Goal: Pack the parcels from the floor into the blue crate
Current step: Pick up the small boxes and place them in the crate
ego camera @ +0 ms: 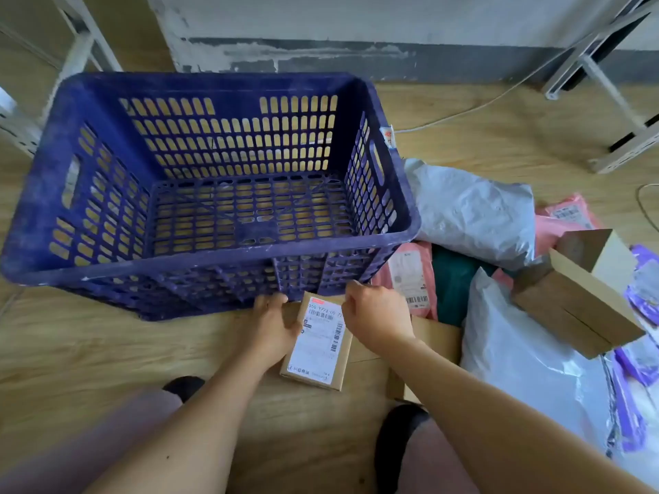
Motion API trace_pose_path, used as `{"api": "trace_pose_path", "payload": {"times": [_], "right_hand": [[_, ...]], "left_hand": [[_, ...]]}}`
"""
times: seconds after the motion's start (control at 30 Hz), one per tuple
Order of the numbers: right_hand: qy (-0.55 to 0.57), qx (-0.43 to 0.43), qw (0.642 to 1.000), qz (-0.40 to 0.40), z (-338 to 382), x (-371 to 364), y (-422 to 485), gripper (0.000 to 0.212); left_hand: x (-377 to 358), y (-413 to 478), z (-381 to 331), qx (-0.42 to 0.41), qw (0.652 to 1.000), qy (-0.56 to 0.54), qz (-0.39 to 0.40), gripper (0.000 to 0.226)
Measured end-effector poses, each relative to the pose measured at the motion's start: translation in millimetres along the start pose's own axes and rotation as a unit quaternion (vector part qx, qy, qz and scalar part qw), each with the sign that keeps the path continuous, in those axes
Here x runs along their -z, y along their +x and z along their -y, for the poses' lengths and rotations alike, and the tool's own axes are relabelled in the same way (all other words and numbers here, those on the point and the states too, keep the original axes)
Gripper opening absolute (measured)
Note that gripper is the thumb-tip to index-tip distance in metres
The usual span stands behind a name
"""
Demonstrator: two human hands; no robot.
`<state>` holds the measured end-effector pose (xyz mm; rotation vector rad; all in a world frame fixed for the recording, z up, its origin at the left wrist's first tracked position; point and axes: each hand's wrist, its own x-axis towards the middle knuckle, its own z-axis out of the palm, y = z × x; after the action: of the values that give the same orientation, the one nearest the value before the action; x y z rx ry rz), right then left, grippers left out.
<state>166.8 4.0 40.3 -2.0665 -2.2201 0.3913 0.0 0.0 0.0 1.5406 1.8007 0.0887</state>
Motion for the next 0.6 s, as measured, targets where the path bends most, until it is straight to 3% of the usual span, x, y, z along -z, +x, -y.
{"api": "trace_pose_path", "payload": {"times": [0.1,0.2,0.27,0.33,0.47,0.6], "right_hand": [[0.079,-0.202,0.962,0.168,-13.1,-16.7,5.4,0.033],[0.220,-0.340,0.876,0.264,-14.6,-30.6,10.1,0.052],[0.293,-0.380,0.816,0.321,-10.3,-41.7,12.4,0.037],[0.337,-0.391,0.785,0.343,-5.4,-46.0,13.1,0.014],[0.357,-0.379,0.798,0.303,-2.8,-45.2,19.8,0.005],[0.368,-0.375,0.807,0.269,-12.0,-30.4,22.7,0.019]], "left_hand": [[-13.7,13.2,2.9,0.131,0.981,-0.107,0.095,0.067],[-24.7,17.0,1.3,0.180,0.952,-0.187,0.159,0.073],[-30.3,18.4,-1.0,0.198,0.937,-0.224,0.181,0.066],[-33.0,19.4,-4.0,0.207,0.926,-0.247,0.197,0.061],[-30.3,18.1,-10.1,0.218,0.910,-0.298,0.190,0.040],[-17.2,11.9,-13.5,0.241,0.891,-0.339,0.183,0.041]]}}
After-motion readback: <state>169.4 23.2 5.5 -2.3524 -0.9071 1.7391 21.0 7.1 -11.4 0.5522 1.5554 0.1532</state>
